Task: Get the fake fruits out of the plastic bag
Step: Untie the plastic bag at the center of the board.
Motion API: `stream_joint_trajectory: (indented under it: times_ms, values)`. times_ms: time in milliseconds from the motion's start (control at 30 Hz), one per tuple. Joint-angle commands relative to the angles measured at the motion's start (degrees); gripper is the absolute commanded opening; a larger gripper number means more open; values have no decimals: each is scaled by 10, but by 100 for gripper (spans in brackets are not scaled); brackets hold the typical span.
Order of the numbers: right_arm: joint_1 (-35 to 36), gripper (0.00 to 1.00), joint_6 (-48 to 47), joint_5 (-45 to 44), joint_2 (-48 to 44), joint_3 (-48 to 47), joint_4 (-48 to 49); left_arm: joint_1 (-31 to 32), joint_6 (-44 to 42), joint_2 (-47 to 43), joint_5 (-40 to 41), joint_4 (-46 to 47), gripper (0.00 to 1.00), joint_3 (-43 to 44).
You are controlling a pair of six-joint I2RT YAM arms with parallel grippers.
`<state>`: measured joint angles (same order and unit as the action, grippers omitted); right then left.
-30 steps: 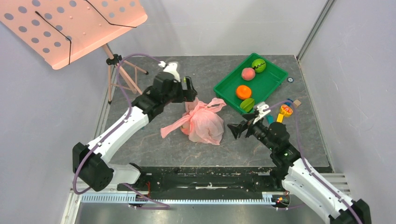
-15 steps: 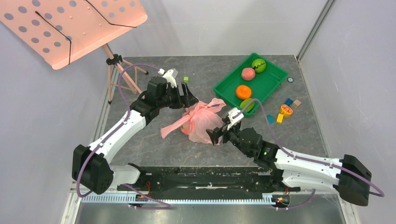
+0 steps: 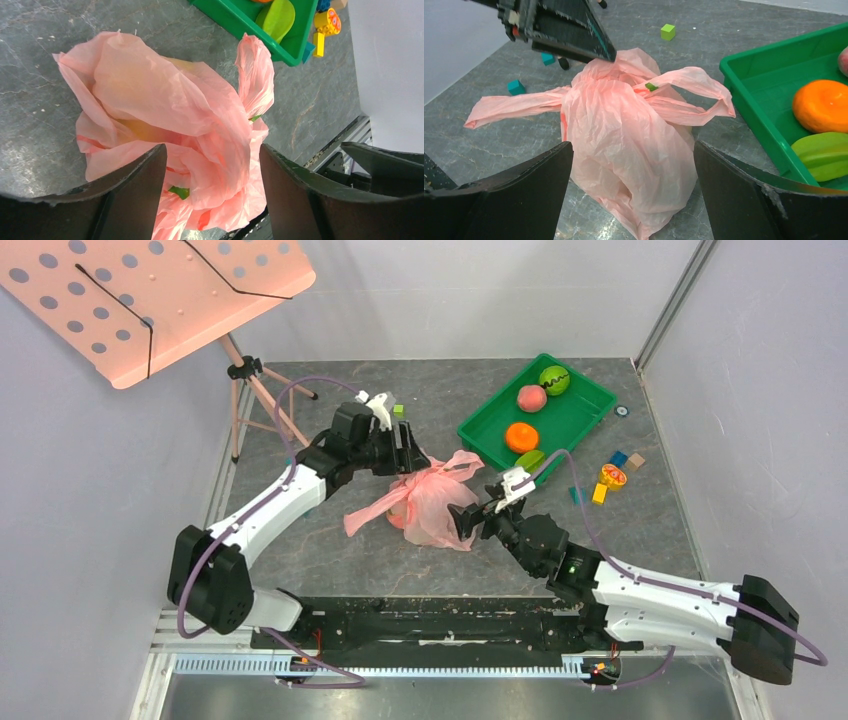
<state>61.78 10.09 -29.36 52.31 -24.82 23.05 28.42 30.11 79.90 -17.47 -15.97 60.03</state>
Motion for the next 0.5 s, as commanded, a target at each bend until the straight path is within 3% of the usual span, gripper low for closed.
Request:
stream_joint_trajectory:
  times_ms: [0, 100, 300, 467]
  values:
    - [4, 94, 5, -26, -21, 9, 11, 22, -36, 17, 18, -6, 69, 37]
    - [4, 94, -2, -21, -27, 12, 8, 27, -40, 20, 40, -13, 57, 41]
    - [9, 93, -51, 16, 9, -8, 4, 27, -40, 0, 66, -14, 3, 31]
    - [43, 92, -76, 0, 75, -52, 19, 27, -35, -30, 75, -14, 2, 14]
